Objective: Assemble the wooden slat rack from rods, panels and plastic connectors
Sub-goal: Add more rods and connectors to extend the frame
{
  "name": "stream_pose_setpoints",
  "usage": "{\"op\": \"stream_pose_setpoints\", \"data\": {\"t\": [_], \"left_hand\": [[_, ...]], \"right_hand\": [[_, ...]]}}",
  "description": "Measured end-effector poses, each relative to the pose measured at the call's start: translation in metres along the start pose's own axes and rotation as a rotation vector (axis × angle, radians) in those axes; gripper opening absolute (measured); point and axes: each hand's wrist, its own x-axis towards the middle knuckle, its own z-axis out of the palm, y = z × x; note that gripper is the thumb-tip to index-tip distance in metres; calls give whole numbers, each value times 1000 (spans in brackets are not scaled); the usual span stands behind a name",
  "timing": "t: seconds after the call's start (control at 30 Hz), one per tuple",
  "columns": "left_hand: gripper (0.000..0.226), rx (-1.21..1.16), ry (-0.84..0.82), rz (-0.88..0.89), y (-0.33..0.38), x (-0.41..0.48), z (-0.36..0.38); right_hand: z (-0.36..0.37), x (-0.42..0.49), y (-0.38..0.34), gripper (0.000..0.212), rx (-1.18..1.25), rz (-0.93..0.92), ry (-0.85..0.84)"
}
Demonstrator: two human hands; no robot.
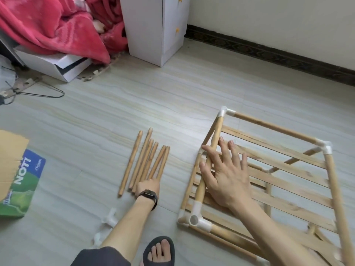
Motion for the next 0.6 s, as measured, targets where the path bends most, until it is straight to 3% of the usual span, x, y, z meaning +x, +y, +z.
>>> {"op": "stream_pose_setpoints", "data": {"t": [0.17, 0.33, 0.47, 0.6], "left_hand": [[33, -228, -97, -35, 2, -9, -15], [27, -920, -156, 28, -24, -33, -81], [16, -1297, -136, 202, -47, -81, -158], [29, -1494, -227, 499, -51, -137, -224]], "right_hand": [[0, -1, 1, 57, 8, 6, -14], [1, -13, -2, 58, 13, 38, -27], [-3, -28, -3, 66, 21, 49, -98], [-20, -42, -3, 72, 22, 25, -240]]}}
